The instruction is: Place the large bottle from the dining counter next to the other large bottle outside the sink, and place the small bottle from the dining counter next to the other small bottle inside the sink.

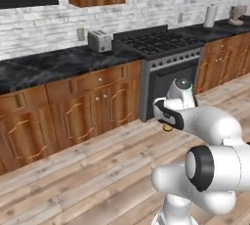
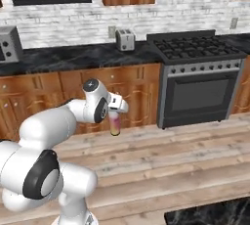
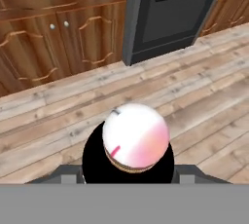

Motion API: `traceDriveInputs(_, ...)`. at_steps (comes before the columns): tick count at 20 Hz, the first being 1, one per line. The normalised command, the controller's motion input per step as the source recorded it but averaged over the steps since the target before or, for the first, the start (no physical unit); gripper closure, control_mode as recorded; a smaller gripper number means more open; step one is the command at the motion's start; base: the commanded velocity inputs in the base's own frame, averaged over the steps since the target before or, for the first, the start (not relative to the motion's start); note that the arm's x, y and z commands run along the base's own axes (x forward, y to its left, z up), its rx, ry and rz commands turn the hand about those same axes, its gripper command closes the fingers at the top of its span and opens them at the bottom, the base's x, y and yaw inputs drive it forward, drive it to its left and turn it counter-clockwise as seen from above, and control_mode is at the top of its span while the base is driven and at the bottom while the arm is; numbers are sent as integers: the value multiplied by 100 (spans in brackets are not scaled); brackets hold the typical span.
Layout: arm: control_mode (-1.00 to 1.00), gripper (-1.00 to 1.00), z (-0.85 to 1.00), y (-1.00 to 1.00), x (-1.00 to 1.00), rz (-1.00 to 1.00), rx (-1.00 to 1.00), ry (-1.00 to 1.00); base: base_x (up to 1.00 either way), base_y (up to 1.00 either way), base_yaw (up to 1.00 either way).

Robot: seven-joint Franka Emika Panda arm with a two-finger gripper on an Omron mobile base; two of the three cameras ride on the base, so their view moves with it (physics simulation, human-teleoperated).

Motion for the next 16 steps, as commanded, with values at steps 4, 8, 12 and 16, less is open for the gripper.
traceDriveInputs(4, 100, 100, 0, 0, 0, 0, 0, 0, 71, 2, -32)
traceDriveInputs(8, 100, 100, 0, 0, 0, 0, 0, 0, 66, 0, -34)
traceDriveInputs(12, 100, 100, 0, 0, 0, 0, 0, 0, 61, 0, -34)
traceDriveInputs(16, 100, 100, 0, 0, 0, 0, 0, 0, 56, 0, -34)
